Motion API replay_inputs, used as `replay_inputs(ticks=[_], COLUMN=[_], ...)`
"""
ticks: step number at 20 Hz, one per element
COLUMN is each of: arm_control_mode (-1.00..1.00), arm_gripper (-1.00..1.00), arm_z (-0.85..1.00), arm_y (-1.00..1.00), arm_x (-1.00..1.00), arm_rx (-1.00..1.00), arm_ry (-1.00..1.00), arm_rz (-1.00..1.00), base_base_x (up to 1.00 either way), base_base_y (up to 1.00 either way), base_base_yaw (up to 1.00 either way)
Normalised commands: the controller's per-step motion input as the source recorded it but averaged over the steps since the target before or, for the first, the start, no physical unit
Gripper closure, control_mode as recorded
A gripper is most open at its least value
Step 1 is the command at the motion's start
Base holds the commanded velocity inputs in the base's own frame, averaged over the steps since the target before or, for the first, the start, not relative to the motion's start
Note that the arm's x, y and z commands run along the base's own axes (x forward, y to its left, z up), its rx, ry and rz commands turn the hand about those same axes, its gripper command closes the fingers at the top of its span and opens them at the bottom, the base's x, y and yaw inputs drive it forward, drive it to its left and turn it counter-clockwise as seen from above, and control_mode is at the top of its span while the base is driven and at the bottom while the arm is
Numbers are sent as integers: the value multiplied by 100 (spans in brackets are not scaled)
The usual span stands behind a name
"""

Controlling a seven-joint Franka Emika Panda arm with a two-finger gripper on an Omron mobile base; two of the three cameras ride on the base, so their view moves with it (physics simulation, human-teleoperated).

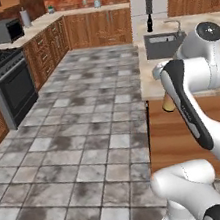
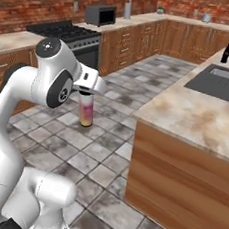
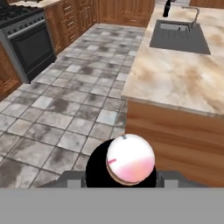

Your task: Place the large bottle from the dining counter next to the other large bottle outside the sink, and place the small bottle from the dining counter next to the other small bottle inside the sink.

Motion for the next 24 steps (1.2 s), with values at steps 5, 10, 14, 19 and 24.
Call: replay_inputs(ticks=[5,10,14,19,24], arm_control_mode=[100,100,100,100,100], arm_gripper=[100,100,100,100,100], arm_z=[0,0,0,0,0], arm_y=[0,0,0,0,0], arm_x=[0,0,0,0,0], arm_rx=[0,0,0,0,0], arm_ry=[0,0,0,0,0], arm_rz=[0,0,0,0,0], base_base_x=[78,92,91,87,65], base_base_y=[65,58,60,57,44], base_base_yaw=[-11,-10,-9,-10,-16])
